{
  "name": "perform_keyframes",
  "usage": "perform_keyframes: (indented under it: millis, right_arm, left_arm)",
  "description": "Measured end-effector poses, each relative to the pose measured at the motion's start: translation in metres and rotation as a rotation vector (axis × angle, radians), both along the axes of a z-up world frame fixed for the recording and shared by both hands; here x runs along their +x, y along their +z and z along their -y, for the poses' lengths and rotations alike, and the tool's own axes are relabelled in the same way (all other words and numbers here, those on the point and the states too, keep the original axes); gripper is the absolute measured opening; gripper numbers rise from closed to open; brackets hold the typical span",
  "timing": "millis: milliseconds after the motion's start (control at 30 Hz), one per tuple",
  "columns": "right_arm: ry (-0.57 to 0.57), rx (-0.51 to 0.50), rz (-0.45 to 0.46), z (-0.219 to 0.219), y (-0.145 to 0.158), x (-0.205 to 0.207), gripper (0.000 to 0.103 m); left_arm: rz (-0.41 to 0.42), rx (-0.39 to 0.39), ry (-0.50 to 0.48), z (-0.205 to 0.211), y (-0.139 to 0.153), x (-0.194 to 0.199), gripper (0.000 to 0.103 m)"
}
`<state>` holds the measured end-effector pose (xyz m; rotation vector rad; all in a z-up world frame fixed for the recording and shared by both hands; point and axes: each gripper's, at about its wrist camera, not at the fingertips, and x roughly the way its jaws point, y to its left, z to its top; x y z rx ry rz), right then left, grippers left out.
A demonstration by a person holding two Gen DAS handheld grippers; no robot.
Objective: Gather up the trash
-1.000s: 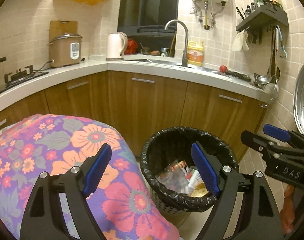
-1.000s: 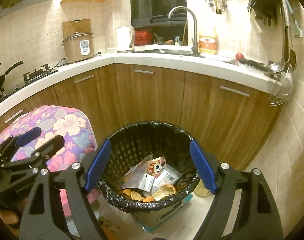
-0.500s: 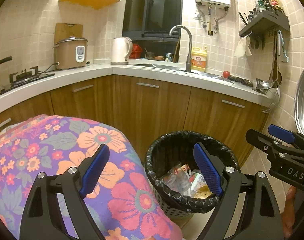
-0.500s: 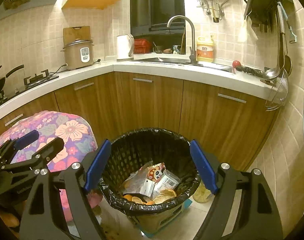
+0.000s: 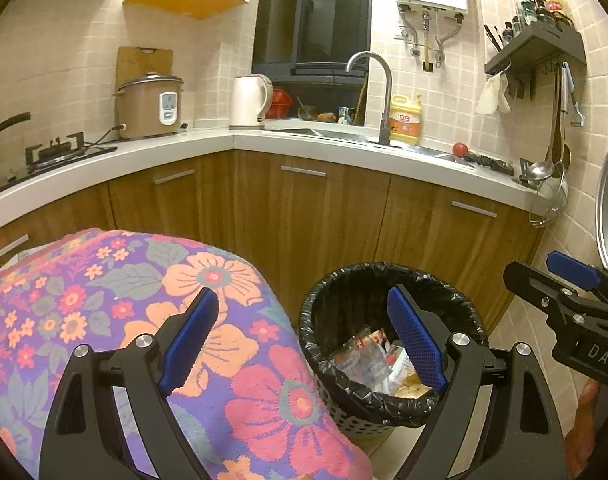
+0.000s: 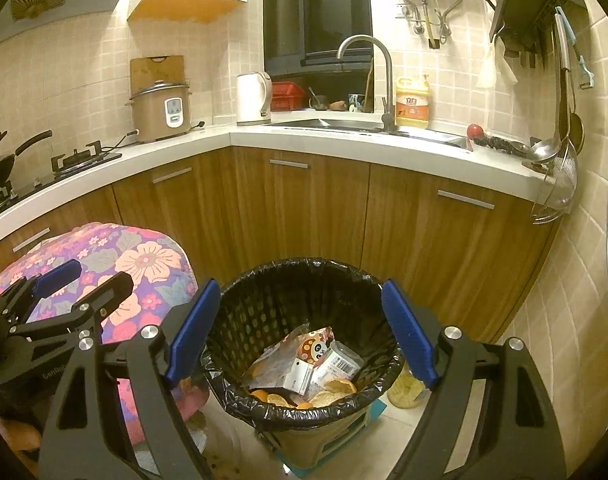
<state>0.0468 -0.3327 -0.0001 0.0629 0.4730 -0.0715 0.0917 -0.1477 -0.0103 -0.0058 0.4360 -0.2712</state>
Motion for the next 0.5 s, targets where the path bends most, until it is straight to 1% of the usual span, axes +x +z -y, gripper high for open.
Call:
perform_keyframes:
  millis: [367,500]
  right_arm:
    - [0.001,0.007,0.014,0.0001,0.0,-0.0017,0.079]
    - [0.0,-0.004,0.036,-0.002,0.0003,-0.005,0.079]
  left_arm:
    - [0.009,0.0,0.004,0.0011,0.0012,-0.0011,0.085]
    - [0.02,-0.007,0.009,0.0004,0.0029,-0.0031,0.085]
